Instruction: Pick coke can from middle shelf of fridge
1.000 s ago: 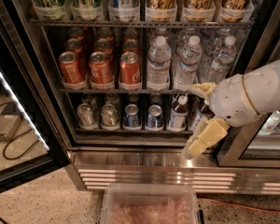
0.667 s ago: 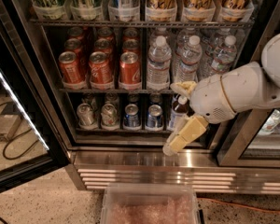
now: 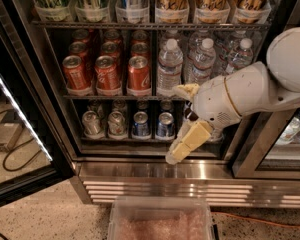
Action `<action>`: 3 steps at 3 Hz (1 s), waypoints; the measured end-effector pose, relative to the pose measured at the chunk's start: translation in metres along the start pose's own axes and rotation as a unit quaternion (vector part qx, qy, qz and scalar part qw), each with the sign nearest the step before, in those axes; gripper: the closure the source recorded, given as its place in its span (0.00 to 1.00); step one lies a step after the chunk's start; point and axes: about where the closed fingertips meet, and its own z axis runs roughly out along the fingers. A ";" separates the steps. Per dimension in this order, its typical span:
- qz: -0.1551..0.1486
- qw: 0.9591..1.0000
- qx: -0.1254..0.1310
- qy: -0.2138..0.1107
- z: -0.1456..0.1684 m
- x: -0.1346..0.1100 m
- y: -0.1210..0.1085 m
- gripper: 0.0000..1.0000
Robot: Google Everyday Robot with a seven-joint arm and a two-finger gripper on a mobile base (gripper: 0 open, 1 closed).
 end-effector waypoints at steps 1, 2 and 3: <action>0.010 1.000 0.020 -0.017 0.010 0.000 -0.012 0.00; 0.014 0.997 0.067 -0.033 0.026 -0.003 -0.035 0.00; 0.014 0.992 0.114 -0.042 0.034 -0.010 -0.063 0.00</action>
Offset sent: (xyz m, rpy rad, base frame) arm 0.0825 0.0207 -0.0167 0.1110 -0.1727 -0.2477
